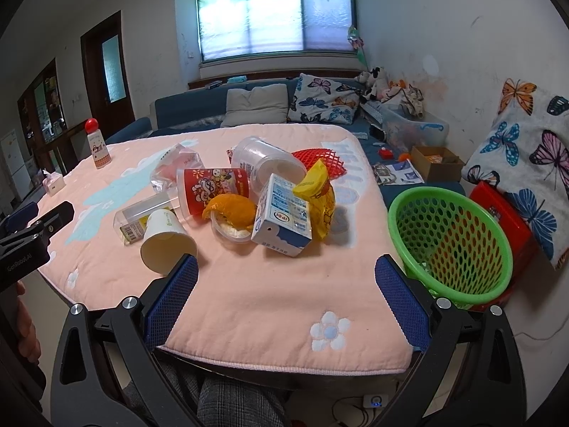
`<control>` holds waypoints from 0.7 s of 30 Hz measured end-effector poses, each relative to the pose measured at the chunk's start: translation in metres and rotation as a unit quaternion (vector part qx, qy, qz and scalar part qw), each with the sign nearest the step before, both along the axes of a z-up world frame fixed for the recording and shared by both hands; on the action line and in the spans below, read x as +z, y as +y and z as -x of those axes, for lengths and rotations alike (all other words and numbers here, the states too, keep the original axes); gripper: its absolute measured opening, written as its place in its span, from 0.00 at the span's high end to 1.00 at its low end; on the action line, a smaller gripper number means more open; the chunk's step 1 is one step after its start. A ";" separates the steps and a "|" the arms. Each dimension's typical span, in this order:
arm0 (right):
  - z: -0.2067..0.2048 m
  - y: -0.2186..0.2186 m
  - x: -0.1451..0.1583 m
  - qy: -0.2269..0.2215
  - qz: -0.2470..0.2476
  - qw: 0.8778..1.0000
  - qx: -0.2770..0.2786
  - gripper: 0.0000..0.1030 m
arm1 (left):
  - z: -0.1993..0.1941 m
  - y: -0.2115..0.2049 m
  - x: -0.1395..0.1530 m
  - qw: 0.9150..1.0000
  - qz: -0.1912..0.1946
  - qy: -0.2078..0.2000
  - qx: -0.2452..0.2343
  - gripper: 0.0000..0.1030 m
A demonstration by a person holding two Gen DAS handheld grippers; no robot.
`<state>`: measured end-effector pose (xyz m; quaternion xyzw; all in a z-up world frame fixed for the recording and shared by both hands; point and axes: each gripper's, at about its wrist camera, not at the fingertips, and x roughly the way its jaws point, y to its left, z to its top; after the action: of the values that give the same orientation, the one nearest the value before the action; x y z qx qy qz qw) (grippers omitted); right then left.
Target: Collect trash
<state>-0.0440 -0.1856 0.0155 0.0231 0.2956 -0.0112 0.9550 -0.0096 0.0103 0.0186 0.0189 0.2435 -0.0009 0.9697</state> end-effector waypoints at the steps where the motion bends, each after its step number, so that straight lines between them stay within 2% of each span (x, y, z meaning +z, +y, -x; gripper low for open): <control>1: 0.000 0.000 0.000 0.000 -0.001 1.000 0.000 0.04 | 0.000 0.000 0.000 1.000 0.000 0.001 0.000 0.06; 21: -0.005 -0.004 -0.004 0.005 -0.004 1.000 0.000 0.04 | -0.008 0.006 -0.003 1.000 0.000 0.004 0.007 0.06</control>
<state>-0.0388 -0.1896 0.0111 0.0264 0.3001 -0.0099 0.9535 -0.0016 0.0161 0.0156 0.0168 0.2479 0.0059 0.9686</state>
